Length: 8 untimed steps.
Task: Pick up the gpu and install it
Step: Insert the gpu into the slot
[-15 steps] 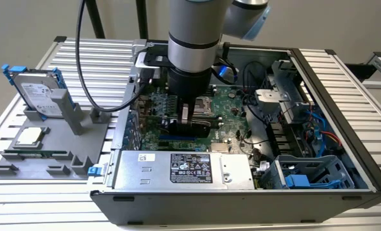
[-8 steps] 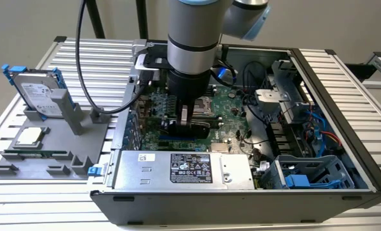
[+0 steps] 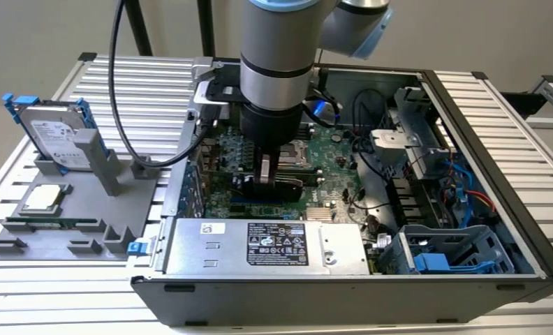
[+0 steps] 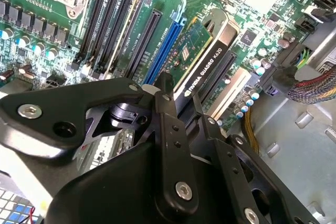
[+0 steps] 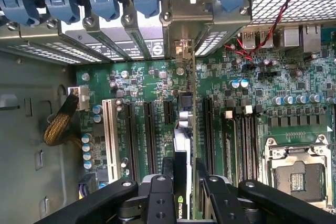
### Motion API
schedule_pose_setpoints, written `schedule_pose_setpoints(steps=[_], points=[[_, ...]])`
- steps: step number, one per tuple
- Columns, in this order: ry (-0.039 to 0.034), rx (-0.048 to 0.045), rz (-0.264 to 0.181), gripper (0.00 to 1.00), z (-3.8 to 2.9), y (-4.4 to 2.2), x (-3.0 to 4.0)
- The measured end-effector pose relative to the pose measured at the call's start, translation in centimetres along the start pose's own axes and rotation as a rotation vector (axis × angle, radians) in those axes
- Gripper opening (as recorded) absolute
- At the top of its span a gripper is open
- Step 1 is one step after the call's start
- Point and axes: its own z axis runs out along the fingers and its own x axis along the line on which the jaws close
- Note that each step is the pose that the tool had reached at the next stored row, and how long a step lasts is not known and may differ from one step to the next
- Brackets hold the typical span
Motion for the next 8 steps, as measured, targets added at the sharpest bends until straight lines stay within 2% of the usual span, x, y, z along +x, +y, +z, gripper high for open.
schedule_pose_setpoints(steps=[8], points=[[-0.0001, 0.0, -0.006, 0.0, 0.02, 0.03, -0.31]])
